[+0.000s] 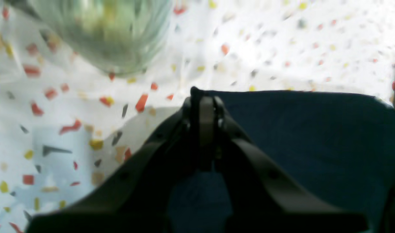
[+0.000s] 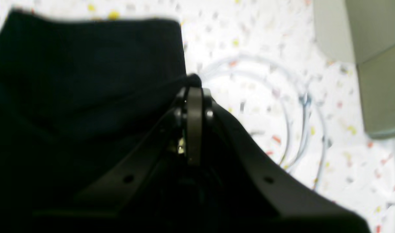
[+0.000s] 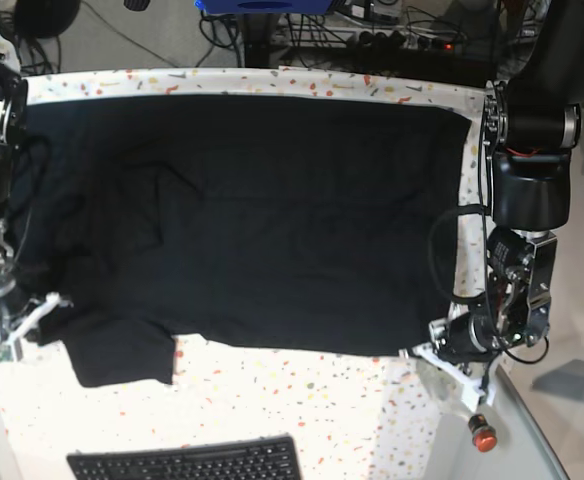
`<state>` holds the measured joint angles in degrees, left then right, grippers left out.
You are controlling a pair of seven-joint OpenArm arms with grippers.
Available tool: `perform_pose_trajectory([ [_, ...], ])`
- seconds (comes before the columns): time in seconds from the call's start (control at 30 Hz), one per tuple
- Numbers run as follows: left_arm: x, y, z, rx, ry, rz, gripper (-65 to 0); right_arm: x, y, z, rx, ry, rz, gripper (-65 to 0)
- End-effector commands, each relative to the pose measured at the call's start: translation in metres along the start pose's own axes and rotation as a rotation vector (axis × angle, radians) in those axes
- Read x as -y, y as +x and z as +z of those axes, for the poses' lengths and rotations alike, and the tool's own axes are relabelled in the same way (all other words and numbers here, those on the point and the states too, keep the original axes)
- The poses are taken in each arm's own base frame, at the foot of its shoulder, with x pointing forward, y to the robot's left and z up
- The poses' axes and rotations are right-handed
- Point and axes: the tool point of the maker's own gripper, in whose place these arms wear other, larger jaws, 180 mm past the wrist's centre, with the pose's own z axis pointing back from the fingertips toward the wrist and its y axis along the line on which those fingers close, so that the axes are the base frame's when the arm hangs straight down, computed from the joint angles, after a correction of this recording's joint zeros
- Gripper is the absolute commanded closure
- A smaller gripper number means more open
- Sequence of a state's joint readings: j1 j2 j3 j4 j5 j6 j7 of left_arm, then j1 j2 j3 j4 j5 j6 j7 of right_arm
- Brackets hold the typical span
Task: Layout the t-shirt on the table in an organized manner, then fold the t-shirt properly
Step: 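Grasp the shirt hem with the right gripper beside the sleeve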
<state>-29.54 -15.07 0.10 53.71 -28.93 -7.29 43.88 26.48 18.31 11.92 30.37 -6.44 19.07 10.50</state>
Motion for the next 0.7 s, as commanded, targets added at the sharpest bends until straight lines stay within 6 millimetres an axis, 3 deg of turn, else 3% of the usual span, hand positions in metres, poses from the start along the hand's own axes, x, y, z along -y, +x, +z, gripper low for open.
perform_pose_trajectory([
  [0.0,0.002,0.019,0.007,0.046,-0.006,-0.013,0.0,0.017,0.03,-0.001,0.085,-0.028,0.0,0.0],
  [0.3,-0.005,-0.032,0.004,-0.029,0.002,-0.009,0.0,0.02,-0.007,0.005,0.023,-0.029,-0.011,0.0],
  [0.43,-0.008,-0.043,0.004,-0.048,0.006,-0.007,0.0,0.023,-0.006,0.009,0.038,-0.035,0.0,0.0],
  [0.53,-0.012,-0.047,0.01,-0.041,0.012,-0.026,0.0,0.038,0.0,0.019,0.075,-0.077,-0.014,0.0],
  [0.67,-0.002,-0.053,0.021,-0.023,-0.006,-0.064,0.0,0.05,-0.007,0.03,-0.009,-0.112,-0.008,0.0],
])
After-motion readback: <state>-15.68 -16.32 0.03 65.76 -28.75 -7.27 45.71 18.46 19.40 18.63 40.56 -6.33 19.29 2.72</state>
